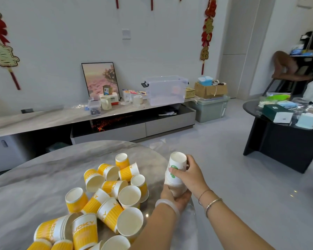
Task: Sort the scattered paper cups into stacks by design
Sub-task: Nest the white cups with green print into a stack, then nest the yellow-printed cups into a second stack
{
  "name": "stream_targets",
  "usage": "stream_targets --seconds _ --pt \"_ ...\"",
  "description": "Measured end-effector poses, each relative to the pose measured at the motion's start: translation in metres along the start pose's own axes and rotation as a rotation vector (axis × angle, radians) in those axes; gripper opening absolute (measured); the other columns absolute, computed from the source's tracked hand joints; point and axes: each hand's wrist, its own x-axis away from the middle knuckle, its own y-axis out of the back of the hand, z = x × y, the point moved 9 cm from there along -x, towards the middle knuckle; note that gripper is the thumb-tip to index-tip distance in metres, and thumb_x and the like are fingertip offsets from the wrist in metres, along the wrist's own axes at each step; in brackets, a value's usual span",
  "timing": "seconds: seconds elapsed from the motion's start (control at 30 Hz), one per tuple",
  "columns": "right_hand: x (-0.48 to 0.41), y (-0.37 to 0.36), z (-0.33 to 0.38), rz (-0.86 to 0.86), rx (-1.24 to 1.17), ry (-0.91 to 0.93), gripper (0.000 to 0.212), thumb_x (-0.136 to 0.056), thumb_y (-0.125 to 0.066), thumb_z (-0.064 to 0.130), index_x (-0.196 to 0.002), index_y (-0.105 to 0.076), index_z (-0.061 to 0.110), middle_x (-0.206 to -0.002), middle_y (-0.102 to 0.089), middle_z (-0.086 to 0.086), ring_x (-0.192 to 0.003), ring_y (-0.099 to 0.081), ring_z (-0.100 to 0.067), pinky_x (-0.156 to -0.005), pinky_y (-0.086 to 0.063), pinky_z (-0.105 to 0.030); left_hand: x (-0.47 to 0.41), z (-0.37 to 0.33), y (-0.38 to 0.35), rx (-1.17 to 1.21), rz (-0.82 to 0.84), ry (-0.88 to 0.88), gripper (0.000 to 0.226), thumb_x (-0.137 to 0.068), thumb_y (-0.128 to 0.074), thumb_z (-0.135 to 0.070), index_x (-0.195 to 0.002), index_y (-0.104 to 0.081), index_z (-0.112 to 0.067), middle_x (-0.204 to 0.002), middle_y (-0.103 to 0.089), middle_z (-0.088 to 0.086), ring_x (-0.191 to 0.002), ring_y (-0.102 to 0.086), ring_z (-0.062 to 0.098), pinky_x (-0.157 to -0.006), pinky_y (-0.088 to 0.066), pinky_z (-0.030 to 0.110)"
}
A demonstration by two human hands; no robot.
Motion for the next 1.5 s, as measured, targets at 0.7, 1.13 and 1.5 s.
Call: stream_targets --seconds 0.7,1.13,1.5 --pt "0.043 -0.026 -0.005 -0.209 0.110 -0.161 0.075 -0.071 -0.073 0.030 -0.129 -0.039 -0.003 -0.123 -0.046 -0.015 -0.115 -0.045 -0.028 -0.101 -0.039 -0.043 0.116 -0.035 0.032 -0.619 0.062 -0.209 0.016 -0.091 -0.048 -0.008 -0.086 -0.062 -0.003 -0.078 -0.066 0.010 -0.071 -0.064 0.020 -0.071 -0.053 0.029" --pt "0.211 -0.172 0.060 0.388 0.834 0.296 0.028 -0.070 -0.068 0.047 -0.090 -0.068 0.028 -0.100 -0.056 0.002 -0.101 -0.049 -0.021 -0.085 -0.038 -0.032 0.296 -0.143 0.202 -0.706 -0.253 -0.594 0.020 -0.087 -0.047 0.004 -0.086 -0.063 -0.008 -0.061 -0.069 0.002 -0.058 -0.062 0.016 -0.059 -0.047 0.026" --pt "0.225 -0.176 0.046 0.370 1.240 0.449 0.022 -0.085 -0.053 0.033 -0.085 -0.068 0.017 -0.105 -0.061 -0.005 -0.103 -0.050 -0.025 -0.080 -0.037 -0.032 0.310 -0.140 0.229 -0.579 -0.250 -0.531 0.016 -0.086 -0.049 0.003 -0.085 -0.062 -0.008 -0.073 -0.065 0.007 -0.065 -0.060 0.019 -0.062 -0.048 0.026"
